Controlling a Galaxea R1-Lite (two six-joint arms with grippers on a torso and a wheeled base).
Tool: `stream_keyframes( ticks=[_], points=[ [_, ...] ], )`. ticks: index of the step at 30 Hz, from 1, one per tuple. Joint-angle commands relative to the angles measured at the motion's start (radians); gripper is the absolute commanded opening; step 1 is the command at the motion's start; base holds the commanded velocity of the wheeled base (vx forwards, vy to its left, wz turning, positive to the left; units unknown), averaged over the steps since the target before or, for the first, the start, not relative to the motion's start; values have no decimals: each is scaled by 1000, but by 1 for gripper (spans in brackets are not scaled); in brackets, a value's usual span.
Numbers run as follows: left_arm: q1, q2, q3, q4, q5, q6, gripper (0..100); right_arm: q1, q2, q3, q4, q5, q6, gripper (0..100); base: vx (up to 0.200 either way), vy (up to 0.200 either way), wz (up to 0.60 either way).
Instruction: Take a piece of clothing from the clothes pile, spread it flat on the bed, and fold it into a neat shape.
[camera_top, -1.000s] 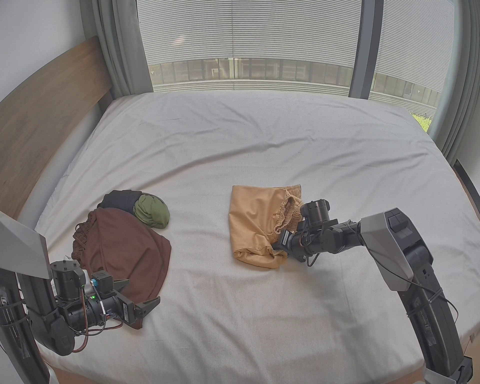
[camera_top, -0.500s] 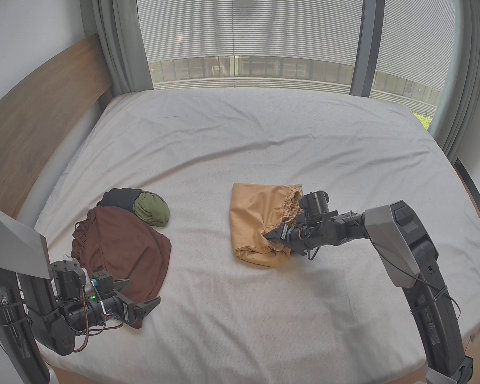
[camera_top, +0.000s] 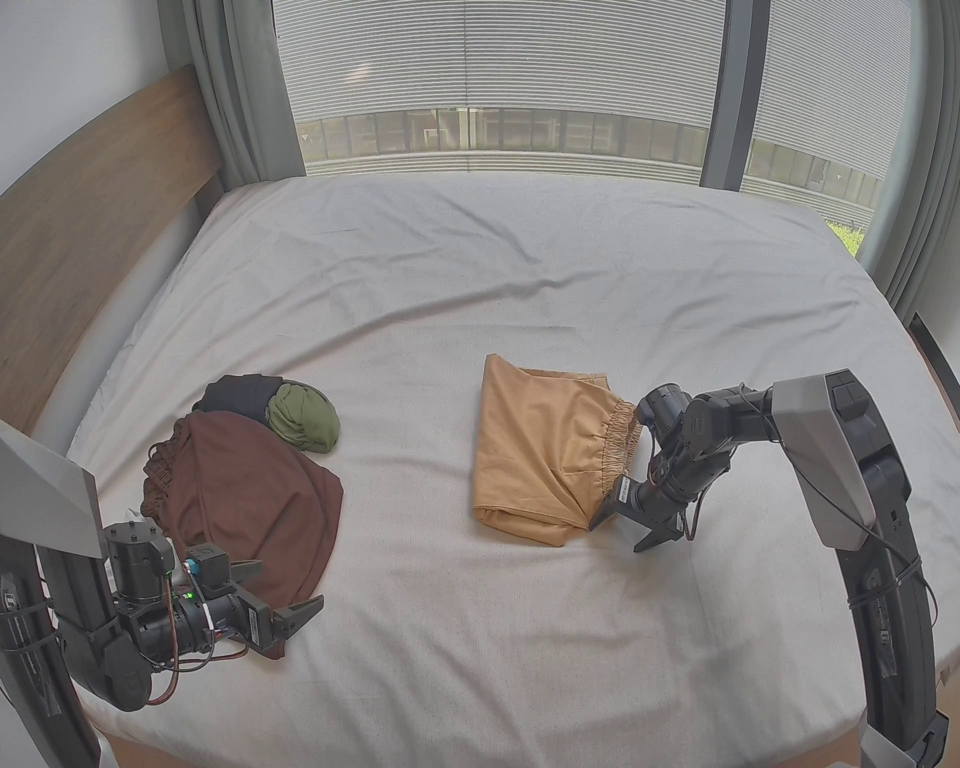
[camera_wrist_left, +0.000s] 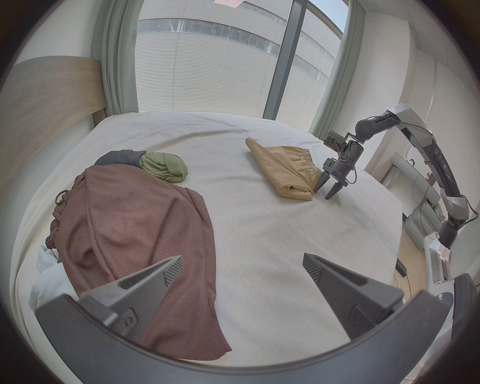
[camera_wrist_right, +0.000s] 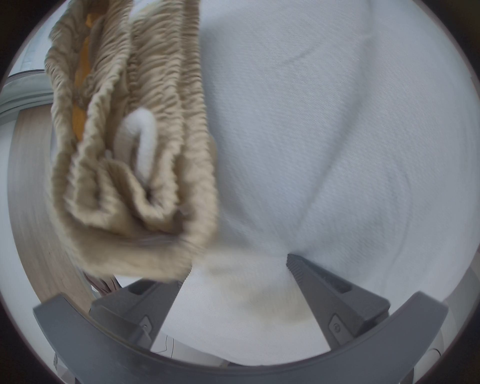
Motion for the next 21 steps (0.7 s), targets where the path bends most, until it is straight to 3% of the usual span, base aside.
stream_keyframes(
  ticks=[1,7,14,21],
  points=[
    [1,6,0,-1,0,0,100,9,-111,-9,10,24,-3,100,0,0,0],
    [1,6,0,-1,0,0,100,6,-184,-9,136,-13,-21,100,0,0,0],
    [1,4,-2,-1,0,0,100,12,-277,-9,193,-13,-28,100,0,0,0],
    [1,4,-2,-3,-9,0,100,38,-401,-9,346,-18,-80,100,0,0,0]
  ],
)
